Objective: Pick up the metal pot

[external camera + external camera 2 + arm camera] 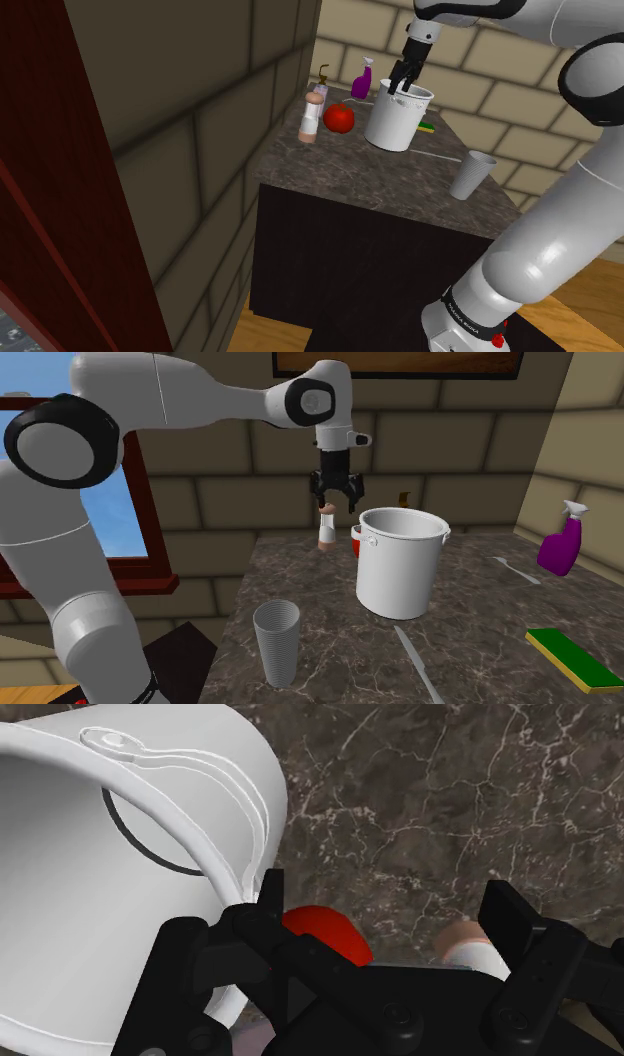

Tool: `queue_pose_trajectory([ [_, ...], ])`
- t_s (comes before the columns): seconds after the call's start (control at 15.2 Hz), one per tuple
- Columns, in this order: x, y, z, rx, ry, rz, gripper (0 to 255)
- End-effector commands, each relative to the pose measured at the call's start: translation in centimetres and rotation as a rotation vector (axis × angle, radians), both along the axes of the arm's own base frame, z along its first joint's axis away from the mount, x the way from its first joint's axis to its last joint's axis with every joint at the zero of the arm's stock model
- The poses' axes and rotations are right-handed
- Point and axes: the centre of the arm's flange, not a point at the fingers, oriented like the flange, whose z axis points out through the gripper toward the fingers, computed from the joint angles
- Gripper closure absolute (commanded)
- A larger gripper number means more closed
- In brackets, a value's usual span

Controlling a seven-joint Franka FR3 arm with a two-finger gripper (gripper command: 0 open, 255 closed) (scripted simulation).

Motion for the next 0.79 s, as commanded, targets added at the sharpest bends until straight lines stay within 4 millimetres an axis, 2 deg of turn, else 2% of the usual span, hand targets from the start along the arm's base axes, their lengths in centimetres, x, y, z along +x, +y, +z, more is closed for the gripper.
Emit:
queue_pose_trajectory([
  [0.0,2.0,-2.0,0.1,0.002,0.001,0.000,0],
  [0.33,6.6,-6.8,0.2,0.009,0.004,-0.003,0],
  [0.73,6.6,-6.8,-3.0,0.009,0.004,-0.003,0],
])
